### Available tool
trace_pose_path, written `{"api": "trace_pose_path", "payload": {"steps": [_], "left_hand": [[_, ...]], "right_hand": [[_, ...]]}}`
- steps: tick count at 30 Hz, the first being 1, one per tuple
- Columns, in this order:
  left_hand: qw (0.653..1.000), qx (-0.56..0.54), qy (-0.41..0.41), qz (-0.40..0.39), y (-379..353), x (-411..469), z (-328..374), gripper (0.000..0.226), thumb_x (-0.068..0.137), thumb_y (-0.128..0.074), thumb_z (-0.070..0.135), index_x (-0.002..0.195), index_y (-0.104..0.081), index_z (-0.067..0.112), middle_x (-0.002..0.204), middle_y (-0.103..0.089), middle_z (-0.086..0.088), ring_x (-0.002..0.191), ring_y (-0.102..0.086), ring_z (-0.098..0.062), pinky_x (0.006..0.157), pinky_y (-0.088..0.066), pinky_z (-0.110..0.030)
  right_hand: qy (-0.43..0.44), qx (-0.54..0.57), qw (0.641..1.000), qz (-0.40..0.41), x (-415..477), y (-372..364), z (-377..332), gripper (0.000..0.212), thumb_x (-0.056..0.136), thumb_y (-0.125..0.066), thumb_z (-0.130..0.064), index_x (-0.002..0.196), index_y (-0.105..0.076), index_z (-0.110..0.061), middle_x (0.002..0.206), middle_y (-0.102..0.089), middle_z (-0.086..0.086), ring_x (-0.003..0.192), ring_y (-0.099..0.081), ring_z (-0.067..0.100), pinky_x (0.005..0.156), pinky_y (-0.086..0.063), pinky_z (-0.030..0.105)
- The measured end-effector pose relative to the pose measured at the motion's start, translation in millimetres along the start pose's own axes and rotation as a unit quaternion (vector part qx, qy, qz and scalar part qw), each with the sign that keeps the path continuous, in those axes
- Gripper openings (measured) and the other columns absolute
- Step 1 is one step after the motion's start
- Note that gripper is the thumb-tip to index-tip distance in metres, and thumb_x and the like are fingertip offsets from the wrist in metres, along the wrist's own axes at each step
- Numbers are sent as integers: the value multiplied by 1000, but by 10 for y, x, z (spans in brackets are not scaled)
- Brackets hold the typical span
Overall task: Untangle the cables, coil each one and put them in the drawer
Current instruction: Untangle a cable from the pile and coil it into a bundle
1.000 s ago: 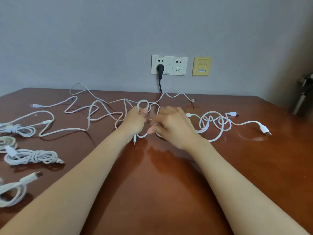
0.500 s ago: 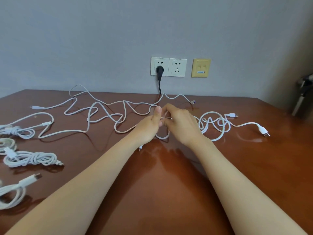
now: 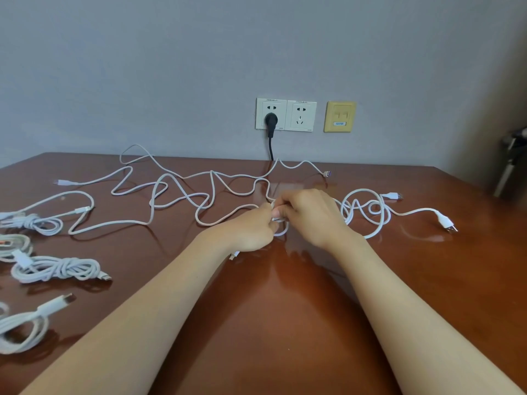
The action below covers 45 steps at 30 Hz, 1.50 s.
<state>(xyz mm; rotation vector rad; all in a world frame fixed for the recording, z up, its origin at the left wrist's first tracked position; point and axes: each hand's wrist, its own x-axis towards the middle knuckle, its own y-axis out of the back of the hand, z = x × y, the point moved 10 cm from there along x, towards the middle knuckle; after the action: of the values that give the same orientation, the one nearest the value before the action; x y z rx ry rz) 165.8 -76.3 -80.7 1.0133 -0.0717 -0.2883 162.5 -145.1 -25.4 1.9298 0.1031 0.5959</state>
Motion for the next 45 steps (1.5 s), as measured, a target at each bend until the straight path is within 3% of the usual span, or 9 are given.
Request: {"api": "trace_pose_path", "payload": {"steps": [7,11,15,18,26,33,37,39,45], "left_hand": [[1000,-15,-16,20,44,-5,-2,12,99,-30,20,102,-37,11,98,-52,-7,86,-49,-20,75,-38,-32],[998,-27,-43,39,43,-13,44,31,102,-26,25,124,-46,17,95,-57,-5,82,-50,-19,76,-42,-34],[995,-53,-62,57,62,-21,117,35,103,-27,28,133,-44,24,94,-51,4,87,-46,-11,76,-35,-23],[993,-63,-44,93,104,7,71,34,103,-26,26,119,-52,12,79,-52,3,67,-46,-11,61,-35,-26],[969,-160,35,184,297,102,-330,30,102,-28,28,83,-46,12,75,-49,-7,59,-43,-20,69,-43,-39],[930,-240,73,269,448,46,-501,30,102,-27,29,104,-48,8,110,-58,-25,96,-56,-43,87,-49,-47],[909,-290,30,297,484,44,-450,28,101,-29,34,89,-43,13,77,-50,-8,77,-47,-38,69,-37,-37],[908,-280,26,310,497,17,-428,29,101,-31,34,93,-43,10,82,-51,-5,78,-47,-26,70,-34,-32],[893,-287,-1,346,561,-32,-368,28,100,-37,33,92,-43,7,72,-47,1,74,-47,-22,68,-36,-32]], "right_hand": [[22,11,999,48,-32,95,-97,17,88,-58,-29,98,-65,-18,95,-66,0,94,-55,21,67,-28,28],[-75,-7,993,95,-23,232,107,52,75,-71,-44,105,-38,-18,82,-52,2,76,-44,27,66,-29,31],[-84,14,993,86,-11,174,165,32,85,-61,-41,98,-41,-19,82,-56,1,83,-51,30,64,-28,31],[-89,66,989,99,17,172,188,14,94,-49,-30,98,-49,-17,95,-64,5,93,-54,33,68,-34,33],[-122,-44,988,83,-7,190,293,33,99,-32,-38,91,-52,-13,103,-62,18,89,-52,35,69,-32,35],[-68,-31,996,54,-2,102,19,23,93,-38,-19,99,-58,-9,101,-64,17,96,-53,38,67,-31,33],[-47,-10,999,-1,-25,-131,-161,14,93,-38,-14,82,-42,-8,101,-61,22,86,-50,38,66,-29,32],[-37,-5,999,-18,-40,-192,-218,22,92,-38,-14,71,-32,-12,97,-60,22,76,-41,32,64,-27,31],[10,-26,999,-32,-76,-204,-375,11,95,-38,-15,85,-34,-13,97,-59,20,72,-36,29,62,-23,31]]}}
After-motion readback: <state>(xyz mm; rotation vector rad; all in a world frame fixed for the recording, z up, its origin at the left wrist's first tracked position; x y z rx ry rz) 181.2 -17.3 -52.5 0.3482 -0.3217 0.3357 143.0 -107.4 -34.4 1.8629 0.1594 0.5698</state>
